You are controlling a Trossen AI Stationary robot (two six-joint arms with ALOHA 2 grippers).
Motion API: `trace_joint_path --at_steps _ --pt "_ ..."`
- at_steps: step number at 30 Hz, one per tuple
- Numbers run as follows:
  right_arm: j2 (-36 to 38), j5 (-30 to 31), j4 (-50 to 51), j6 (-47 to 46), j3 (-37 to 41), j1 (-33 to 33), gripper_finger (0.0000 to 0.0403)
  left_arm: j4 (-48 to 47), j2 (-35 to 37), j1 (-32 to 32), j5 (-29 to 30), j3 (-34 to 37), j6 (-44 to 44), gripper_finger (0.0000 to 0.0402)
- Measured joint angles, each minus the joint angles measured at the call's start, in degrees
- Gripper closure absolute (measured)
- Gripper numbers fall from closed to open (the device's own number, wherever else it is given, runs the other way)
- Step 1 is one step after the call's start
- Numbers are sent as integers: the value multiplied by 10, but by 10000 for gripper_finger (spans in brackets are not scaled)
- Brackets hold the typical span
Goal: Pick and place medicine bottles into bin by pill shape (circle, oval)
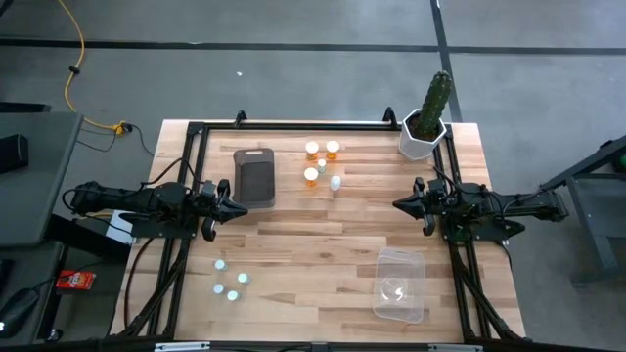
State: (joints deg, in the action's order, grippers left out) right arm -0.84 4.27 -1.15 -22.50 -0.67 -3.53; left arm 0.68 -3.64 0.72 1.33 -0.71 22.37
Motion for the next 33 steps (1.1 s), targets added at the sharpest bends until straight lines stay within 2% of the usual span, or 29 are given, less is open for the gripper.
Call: trace_joint_path --at_steps 5,16,23,28,33 --pt "0 0 0 0 0 0 402 6 0 0 36 0 -13 396" --pt "0 0 0 0 0 0 402 7 0 0 39 0 -11 396" --pt "0 0 0 0 0 0 402 146 -23 0 98 -10 84 396" --pt "0 0 0 0 0 0 402 97 -125 -1 94 -106 72 396" --pt "0 0 0 0 0 0 402 -90 -268 -1 36 -284 -9 396"
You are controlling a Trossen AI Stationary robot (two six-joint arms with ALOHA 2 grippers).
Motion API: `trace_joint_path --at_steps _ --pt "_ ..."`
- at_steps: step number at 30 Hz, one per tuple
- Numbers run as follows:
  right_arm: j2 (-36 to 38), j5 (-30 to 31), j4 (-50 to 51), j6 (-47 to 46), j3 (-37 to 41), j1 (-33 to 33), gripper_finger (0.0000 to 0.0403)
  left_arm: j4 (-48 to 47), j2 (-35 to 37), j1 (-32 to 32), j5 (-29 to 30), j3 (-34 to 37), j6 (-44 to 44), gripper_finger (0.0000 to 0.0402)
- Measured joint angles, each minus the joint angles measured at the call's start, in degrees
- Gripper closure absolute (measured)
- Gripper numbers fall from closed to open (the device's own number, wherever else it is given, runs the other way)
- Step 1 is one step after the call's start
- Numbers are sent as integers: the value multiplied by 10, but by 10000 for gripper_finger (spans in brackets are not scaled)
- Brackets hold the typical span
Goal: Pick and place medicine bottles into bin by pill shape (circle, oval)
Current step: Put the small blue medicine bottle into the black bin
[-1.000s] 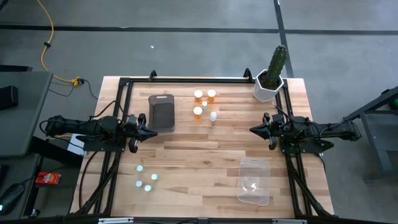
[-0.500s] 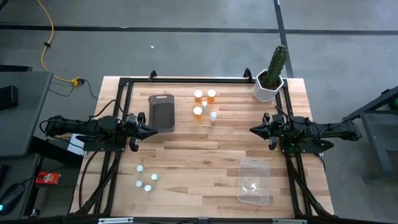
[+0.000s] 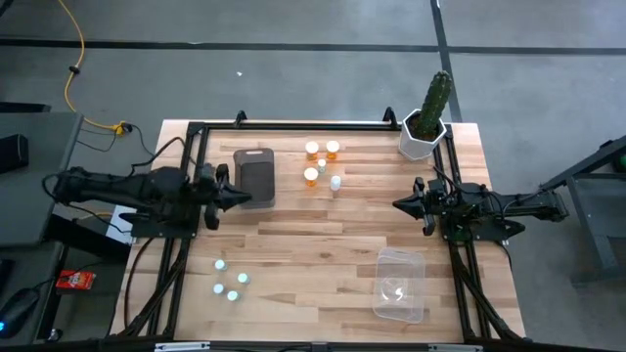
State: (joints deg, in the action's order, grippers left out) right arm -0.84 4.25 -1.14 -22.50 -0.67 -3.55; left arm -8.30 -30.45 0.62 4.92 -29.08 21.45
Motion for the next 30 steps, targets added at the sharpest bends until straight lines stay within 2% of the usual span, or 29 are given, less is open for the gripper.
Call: trace_joint_path --at_steps 4,8,11,13,17,23,26,30 --pt "0 0 0 0 0 0 402 -217 -99 -18 -42 -160 -67 397" --pt "0 0 0 0 0 0 402 -443 -182 -74 -46 -294 -89 397" --pt "0 0 0 0 0 0 402 -541 -233 -136 -60 -342 -60 397" --pt "0 0 0 0 0 0 402 -583 -256 -181 -82 -345 -15 397" --pt "0 0 0 0 0 0 402 -619 -289 -264 -101 -319 69 397" --pt "0 0 0 0 0 0 402 -590 -320 -332 -38 -260 153 385" --pt "0 0 0 0 0 0 402 -553 -328 -348 -38 -233 171 360" --pt "0 0 0 0 0 0 402 -514 -334 -365 -34 -206 199 307"
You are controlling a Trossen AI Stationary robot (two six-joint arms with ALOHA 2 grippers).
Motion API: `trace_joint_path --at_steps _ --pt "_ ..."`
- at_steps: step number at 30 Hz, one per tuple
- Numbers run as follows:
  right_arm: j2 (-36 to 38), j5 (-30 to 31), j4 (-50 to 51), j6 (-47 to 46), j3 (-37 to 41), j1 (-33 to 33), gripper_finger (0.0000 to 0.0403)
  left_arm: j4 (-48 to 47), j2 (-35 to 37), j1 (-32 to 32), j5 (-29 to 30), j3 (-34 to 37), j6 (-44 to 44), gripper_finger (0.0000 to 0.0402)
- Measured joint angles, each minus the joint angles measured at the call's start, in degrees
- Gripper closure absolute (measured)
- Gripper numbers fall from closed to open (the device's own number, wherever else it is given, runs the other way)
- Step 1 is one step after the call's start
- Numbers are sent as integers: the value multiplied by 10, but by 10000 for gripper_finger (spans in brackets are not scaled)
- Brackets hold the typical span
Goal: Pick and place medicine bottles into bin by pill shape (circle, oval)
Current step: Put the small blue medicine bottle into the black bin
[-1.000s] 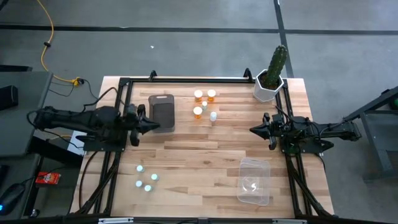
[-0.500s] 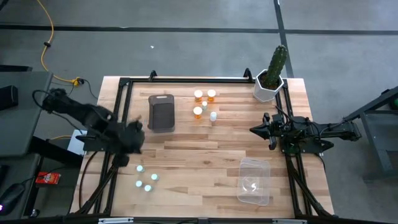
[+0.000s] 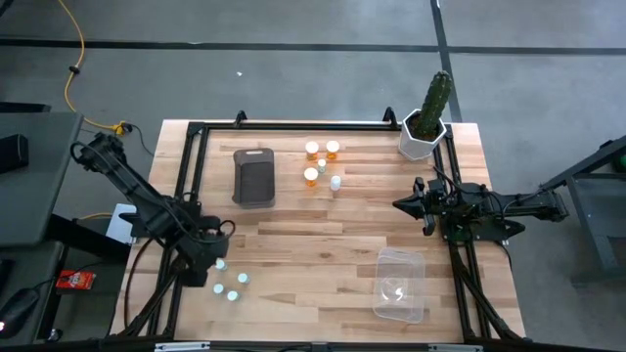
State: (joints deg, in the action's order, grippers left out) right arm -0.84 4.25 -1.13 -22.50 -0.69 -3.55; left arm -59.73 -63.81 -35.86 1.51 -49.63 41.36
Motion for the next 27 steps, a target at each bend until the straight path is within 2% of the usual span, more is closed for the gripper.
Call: trace_joint_path --at_steps 6,10,17,27 --pt "0 0 0 0 0 0 402 32 0 -20 31 34 45 221" --pt "0 0 0 0 0 0 402 70 0 -26 32 53 50 187" --pt "0 0 0 0 0 0 402 70 -25 -46 56 59 50 177" --pt "0 0 0 0 0 0 402 75 -113 -55 70 60 40 177"
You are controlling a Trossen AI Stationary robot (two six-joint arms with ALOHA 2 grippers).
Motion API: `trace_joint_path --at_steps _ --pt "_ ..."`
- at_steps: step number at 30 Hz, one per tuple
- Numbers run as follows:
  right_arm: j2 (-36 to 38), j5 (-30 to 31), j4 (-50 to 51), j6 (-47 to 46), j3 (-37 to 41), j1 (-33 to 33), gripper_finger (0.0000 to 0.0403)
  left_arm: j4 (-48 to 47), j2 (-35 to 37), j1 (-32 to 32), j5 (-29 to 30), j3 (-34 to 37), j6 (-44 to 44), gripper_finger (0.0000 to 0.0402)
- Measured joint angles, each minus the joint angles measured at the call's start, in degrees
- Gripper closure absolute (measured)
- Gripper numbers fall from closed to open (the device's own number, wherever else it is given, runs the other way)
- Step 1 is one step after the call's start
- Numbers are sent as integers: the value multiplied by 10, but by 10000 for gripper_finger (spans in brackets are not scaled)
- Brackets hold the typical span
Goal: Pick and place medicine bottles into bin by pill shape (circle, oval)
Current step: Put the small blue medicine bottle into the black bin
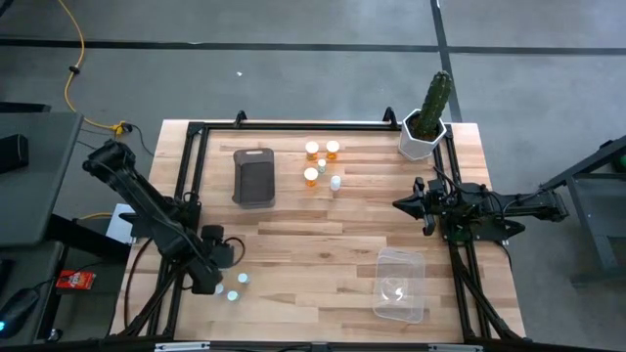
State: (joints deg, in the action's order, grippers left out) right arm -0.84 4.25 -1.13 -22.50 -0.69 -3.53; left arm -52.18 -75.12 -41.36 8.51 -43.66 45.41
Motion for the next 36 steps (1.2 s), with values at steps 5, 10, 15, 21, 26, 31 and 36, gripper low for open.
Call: trace_joint_path --at_steps 5,10,15,21,26,31,36 --pt "0 0 0 0 0 0 402 2 -23 0 5 0 0 177" --pt "0 0 0 0 0 0 402 7 -25 -3 -1 0 0 191" --pt "0 0 0 0 0 0 402 7 -29 -9 5 0 0 228" --pt "0 0 0 0 0 0 402 10 -29 -11 11 0 0 265" --pt "0 0 0 0 0 0 402 11 -28 -11 10 0 -2 296" --pt "0 0 0 0 0 0 402 0 6 -7 10 0 -21 308" --pt "0 0 0 0 0 0 402 -59 97 39 38 -31 -13 294"
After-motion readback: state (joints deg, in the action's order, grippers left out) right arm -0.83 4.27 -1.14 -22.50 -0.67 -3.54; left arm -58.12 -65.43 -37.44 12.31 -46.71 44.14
